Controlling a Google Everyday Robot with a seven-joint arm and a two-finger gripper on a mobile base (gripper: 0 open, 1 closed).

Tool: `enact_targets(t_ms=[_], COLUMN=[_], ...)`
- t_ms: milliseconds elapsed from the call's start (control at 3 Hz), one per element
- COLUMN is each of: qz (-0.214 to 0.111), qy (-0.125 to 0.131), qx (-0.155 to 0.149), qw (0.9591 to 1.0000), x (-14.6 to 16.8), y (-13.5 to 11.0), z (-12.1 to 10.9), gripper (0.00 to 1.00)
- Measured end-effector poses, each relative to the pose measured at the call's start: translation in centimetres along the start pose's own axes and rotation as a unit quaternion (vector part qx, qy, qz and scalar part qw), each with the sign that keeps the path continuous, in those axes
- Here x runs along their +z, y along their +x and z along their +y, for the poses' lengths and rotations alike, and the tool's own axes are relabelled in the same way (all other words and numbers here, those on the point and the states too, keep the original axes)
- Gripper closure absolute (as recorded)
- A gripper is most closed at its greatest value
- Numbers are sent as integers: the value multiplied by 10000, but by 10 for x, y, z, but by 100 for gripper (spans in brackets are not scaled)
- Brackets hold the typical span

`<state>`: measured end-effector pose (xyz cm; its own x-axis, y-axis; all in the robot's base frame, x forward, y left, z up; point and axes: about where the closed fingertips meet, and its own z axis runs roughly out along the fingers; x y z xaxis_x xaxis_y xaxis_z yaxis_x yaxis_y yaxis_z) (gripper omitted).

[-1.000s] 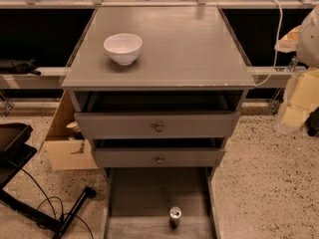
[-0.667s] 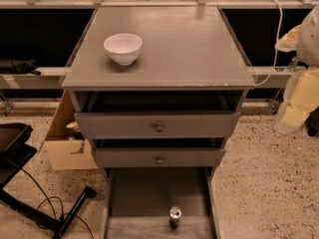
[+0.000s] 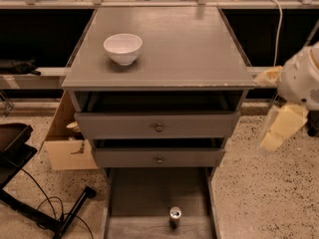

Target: Pick redbull can from bottom drawer and place on counter

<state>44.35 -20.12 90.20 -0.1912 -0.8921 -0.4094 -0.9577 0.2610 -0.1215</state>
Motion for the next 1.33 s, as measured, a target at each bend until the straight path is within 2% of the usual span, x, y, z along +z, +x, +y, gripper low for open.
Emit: enact_targets(t_ms=[333, 667, 1000, 1333], qz=[-866, -1497, -2145, -2460], qy=[-573, -736, -724, -771], qx=[388, 603, 564, 494], qw=[9938, 9841, 9724, 9649], x=[84, 142, 181, 210], y=[28, 63, 93, 116], z=[38, 66, 76, 86], gripper=[0, 0, 0, 0])
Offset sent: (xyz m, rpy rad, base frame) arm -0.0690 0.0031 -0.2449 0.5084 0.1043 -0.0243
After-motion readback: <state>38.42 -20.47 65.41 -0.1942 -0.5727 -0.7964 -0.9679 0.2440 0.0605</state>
